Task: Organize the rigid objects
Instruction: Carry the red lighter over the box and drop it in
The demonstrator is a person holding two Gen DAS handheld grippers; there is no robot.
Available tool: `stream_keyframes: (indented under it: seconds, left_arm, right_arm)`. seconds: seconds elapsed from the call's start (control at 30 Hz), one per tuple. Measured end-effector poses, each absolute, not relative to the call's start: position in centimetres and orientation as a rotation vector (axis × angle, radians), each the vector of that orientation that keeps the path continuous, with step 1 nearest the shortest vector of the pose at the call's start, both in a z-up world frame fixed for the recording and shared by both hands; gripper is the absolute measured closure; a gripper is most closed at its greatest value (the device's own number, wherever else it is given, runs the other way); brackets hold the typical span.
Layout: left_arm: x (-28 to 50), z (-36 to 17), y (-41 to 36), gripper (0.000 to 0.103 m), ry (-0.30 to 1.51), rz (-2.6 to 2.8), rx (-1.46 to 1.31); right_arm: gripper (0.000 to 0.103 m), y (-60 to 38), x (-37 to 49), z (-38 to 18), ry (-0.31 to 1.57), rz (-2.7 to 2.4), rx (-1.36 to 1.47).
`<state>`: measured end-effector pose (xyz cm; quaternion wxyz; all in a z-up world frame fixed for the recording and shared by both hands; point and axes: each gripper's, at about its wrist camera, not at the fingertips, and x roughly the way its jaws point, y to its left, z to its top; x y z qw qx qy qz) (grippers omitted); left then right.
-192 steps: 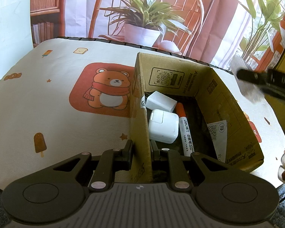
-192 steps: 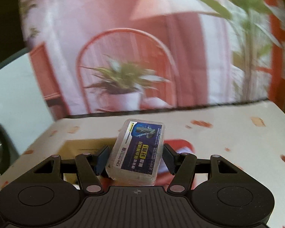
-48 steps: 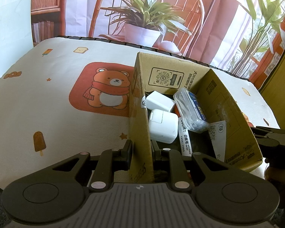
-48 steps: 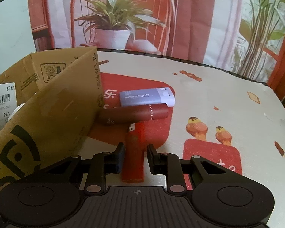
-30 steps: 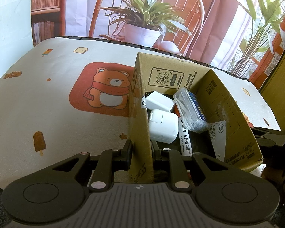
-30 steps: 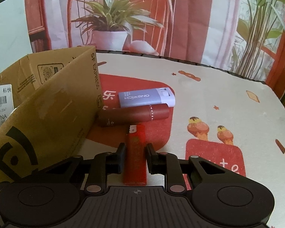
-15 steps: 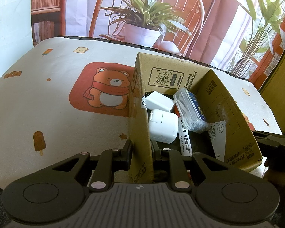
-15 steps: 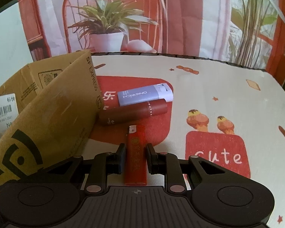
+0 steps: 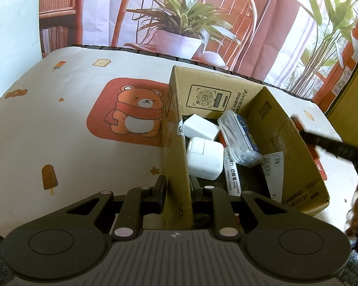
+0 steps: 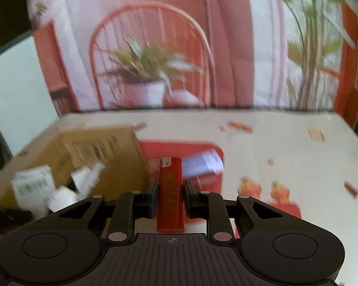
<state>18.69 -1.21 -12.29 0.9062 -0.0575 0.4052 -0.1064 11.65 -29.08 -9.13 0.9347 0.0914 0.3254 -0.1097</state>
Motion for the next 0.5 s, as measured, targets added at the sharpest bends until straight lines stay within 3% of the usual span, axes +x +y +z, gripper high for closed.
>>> stream_keyframes:
  seconds: [0.27, 0.5]
  left_arm:
    - [18.7, -12.3, -1.1, 0.082, 0.837, -0.22, -0.119]
    - [18.7, -12.3, -1.2, 0.082, 0.837, -0.22, -0.119]
  right_arm:
    - [0.082, -25.1, 12.3, -4.6, 0.574, -0.07, 0.114]
    - [0.082, -20.7, 14.0, -4.6, 0.626, 0.086, 0.081]
